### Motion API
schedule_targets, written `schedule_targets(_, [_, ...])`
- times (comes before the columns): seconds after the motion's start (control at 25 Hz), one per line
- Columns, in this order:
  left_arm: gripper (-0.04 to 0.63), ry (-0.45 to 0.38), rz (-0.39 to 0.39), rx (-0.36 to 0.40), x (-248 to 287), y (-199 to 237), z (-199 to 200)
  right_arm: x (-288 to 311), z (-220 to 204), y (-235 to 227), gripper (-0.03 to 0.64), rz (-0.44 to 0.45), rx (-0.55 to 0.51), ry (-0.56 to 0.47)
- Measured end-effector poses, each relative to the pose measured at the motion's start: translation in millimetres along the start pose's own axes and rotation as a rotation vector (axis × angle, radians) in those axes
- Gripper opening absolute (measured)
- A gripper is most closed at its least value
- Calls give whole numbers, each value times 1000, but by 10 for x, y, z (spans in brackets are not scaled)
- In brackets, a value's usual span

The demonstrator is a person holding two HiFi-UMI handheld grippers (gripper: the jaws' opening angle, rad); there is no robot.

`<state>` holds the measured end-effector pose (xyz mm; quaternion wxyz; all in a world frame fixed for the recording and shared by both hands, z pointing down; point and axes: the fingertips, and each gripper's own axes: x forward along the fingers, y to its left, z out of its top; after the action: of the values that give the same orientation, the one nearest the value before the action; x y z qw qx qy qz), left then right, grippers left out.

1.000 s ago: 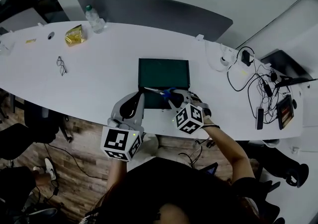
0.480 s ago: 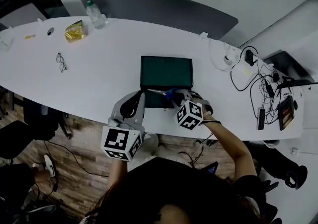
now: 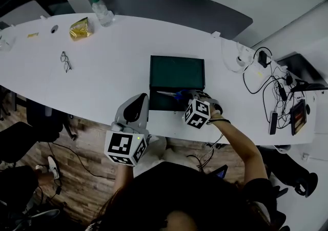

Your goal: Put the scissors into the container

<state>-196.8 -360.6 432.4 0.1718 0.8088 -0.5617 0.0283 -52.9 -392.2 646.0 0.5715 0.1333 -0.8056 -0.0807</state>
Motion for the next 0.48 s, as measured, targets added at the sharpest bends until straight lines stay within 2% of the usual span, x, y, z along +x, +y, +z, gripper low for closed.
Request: schedule_targets(0.48, [11,31,11,-27,33,79,-134,180,-88,43,89,77,4,88])
